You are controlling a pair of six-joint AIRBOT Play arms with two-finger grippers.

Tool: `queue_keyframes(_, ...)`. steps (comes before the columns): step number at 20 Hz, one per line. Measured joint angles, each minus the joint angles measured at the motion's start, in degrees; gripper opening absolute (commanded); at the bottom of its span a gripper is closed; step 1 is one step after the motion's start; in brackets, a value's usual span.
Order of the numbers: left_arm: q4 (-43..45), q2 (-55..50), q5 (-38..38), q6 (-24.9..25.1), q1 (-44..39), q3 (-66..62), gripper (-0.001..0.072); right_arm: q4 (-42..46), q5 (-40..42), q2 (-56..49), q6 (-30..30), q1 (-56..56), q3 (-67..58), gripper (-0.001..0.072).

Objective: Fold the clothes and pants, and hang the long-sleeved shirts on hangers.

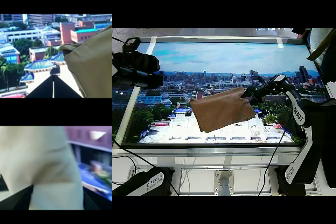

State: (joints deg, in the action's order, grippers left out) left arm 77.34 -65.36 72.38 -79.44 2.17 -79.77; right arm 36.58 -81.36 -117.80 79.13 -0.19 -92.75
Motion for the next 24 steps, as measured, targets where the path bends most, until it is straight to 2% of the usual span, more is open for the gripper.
queue_keyframes(2, 0.00, 0.00, 0.00, 0.00, 0.00, 0.00, 0.0011, -2.40, -1.64, -0.24, -1.64, 0.90, -0.09, 0.0673)
queue_keyframes(3, 0.00, 0.00, 0.02, 0.00, 0.00, 0.00, 0.0011, -2.80, -2.08, -0.37, -2.14, 1.20, -0.07, 0.0560)
queue_keyframes(4, 0.02, 0.00, 0.07, 0.00, 0.00, 0.00, 0.0011, -3.21, -2.62, -0.42, -2.56, 1.42, -0.09, 0.0255)
queue_keyframes(5, 0.00, 0.00, 0.20, 0.00, 0.00, 0.00, 0.0011, -3.78, -3.23, -0.44, -2.99, 1.55, -0.09, 0.0040)
queue_keyframes(6, 0.02, 0.00, 0.39, 0.00, 0.00, -0.02, 0.0011, -4.22, -3.65, -0.42, -3.39, 1.66, -0.09, 0.0019)
queue_keyframes(11, 0.02, 0.00, 0.90, 0.00, 0.00, 0.00, 0.0011, -4.31, -5.57, 2.84, -4.55, 0.55, -0.09, 0.0019)
queue_keyframes(14, 0.09, 0.00, 0.98, 0.00, 0.00, 0.00, 0.0011, -1.46, -5.81, 7.80, -4.59, -3.48, -0.09, 0.0018)
queue_keyframes(18, 0.20, 0.00, 1.01, 0.09, 0.00, -0.02, 0.0011, 2.54, -6.80, 16.94, -3.34, -13.84, -0.09, 0.0016)
queue_keyframes(24, 0.24, 0.00, 1.05, 0.17, 0.00, 0.00, 0.0011, 7.85, -11.19, 30.53, -1.79, -38.49, -0.09, 0.0015)
